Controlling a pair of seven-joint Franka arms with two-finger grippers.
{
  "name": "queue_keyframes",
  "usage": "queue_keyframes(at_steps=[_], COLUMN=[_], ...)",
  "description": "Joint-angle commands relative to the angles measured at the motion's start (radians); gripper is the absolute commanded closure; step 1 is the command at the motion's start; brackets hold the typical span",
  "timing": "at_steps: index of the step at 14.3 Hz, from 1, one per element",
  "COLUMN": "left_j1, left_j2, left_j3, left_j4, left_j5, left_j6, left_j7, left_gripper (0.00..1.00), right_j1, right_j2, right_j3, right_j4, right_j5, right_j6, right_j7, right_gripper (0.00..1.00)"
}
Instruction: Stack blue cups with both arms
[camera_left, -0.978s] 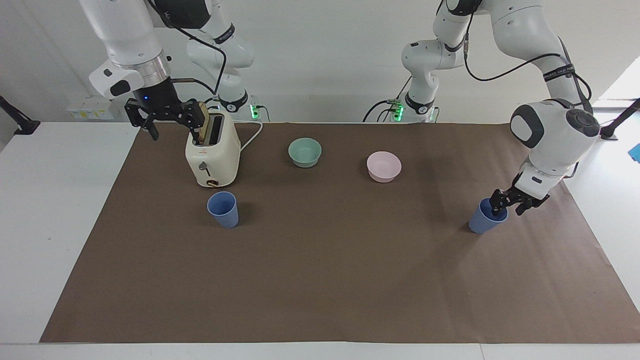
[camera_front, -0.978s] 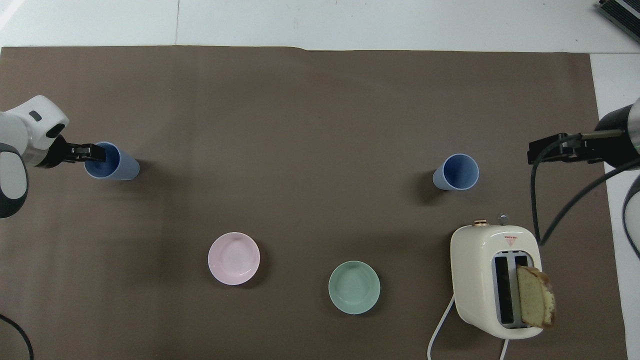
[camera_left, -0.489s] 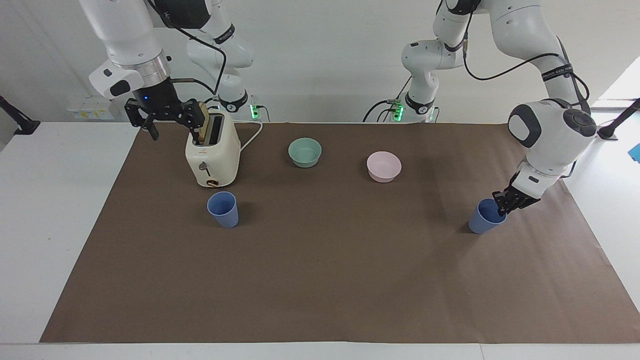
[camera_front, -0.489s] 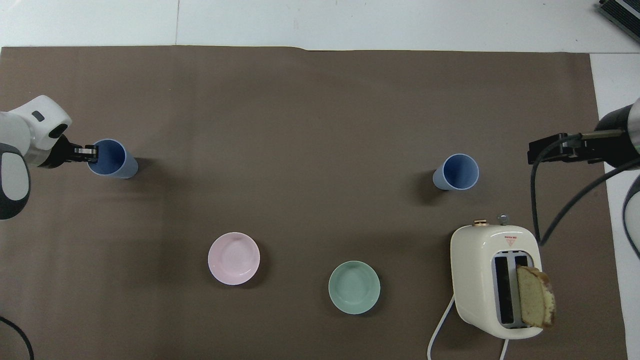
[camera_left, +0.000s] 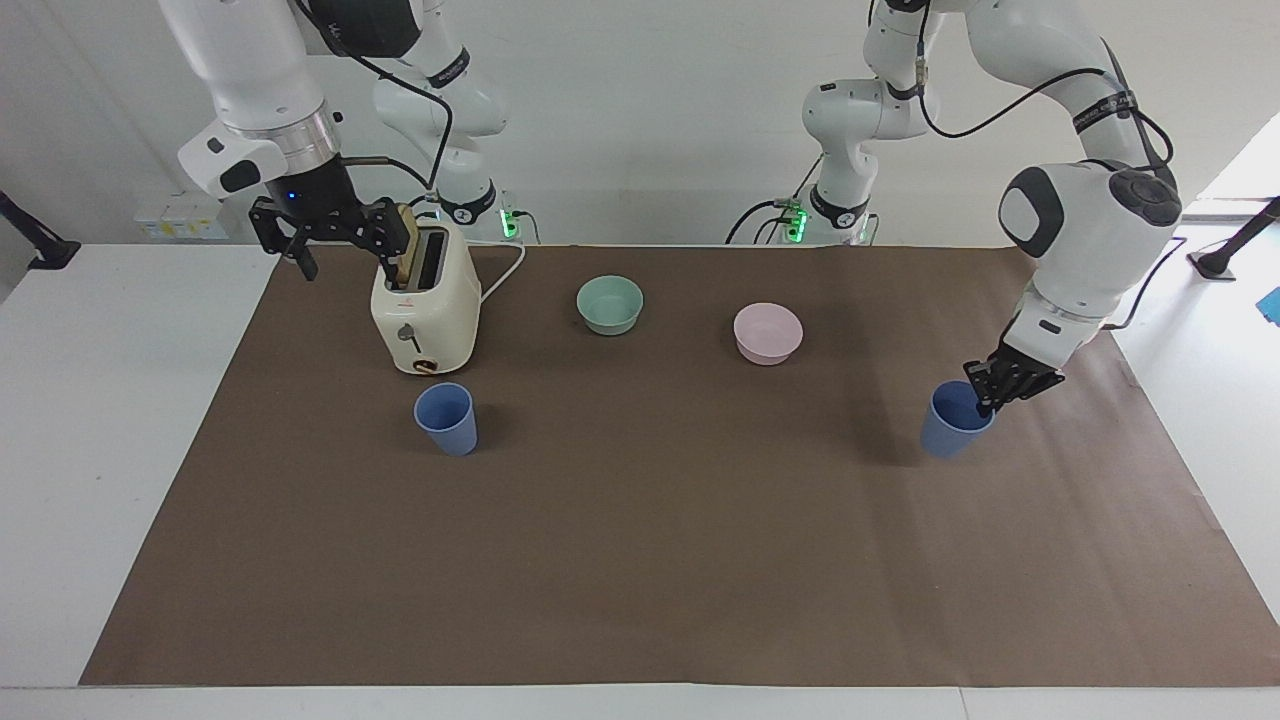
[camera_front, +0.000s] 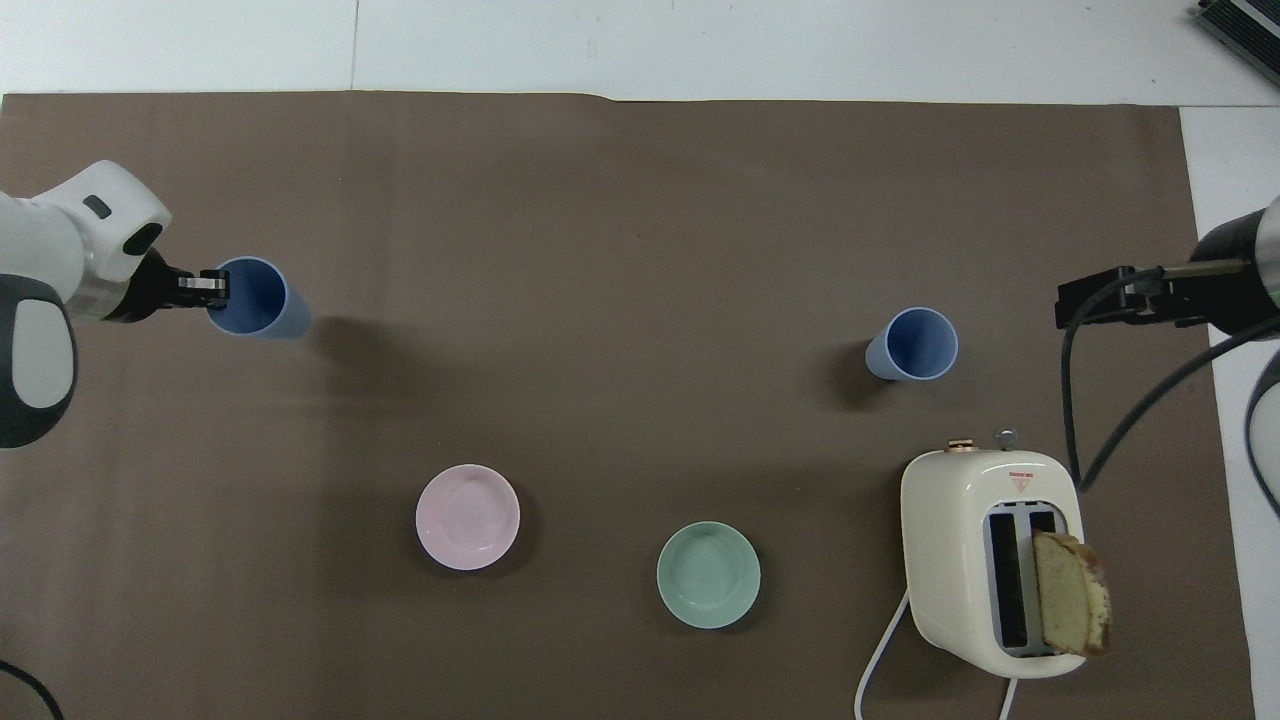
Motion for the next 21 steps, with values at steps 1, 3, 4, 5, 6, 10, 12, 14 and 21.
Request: queue_keyframes(at_steps=[1, 3, 4, 5, 6, 10, 12, 14, 21], left_j1=[-0.118, -0.212, -0.252, -0.29, -0.327, -0.448, -0.494, -0.501, -0.489], left_j2=[-0.009, -0.006, 0.002, 0.009, 0.012, 0.049, 0.078, 0.078, 0.065], left_j3=[0.013, 0.013, 0.013, 0.013, 0.013, 0.011, 0.013, 0.01, 0.013], left_j4=[-0.009, -0.022, -0.028, -0.036, -0.048, -0.076, -0.076, -0.076, -0.063], left_j5=[-0.006, -0.006, -0.006, -0.006, -0.006, -0.007, -0.007, -0.007, -0.044], left_j6=[-0.003, -0.002, 0.012, 0.039, 0.072, 0.138, 0.205, 0.219, 0.199], left_j7=[-0.133, -0.232, -0.28, -0.318, -0.364, -0.496, -0.564, -0.582, -0.582], left_gripper=[1.0, 1.0, 1.0, 1.0, 1.0, 1.0, 1.0, 1.0, 0.0], right_j1=[-0.014, -0.014, -0.014, -0.015, -0.018, -0.035, -0.035, -0.035, -0.03], right_j2=[-0.019, -0.019, -0.019, -0.019, -0.019, -0.018, -0.019, -0.019, 0.005], right_j3=[0.008, 0.008, 0.008, 0.007, 0.007, 0.007, 0.007, 0.007, 0.007], right_j4=[-0.024, -0.024, -0.026, -0.026, -0.026, -0.027, -0.029, -0.032, -0.165], right_j5=[0.002, 0.002, 0.002, 0.004, 0.005, 0.007, 0.007, 0.007, 0.007], right_j6=[0.019, 0.019, 0.019, 0.017, 0.019, 0.023, 0.024, 0.028, 0.214], right_j7=[0.007, 0.006, 0.006, 0.006, 0.001, -0.025, -0.026, -0.028, -0.04], right_gripper=[0.0, 0.0, 0.0, 0.0, 0.0, 0.0, 0.0, 0.0, 0.0])
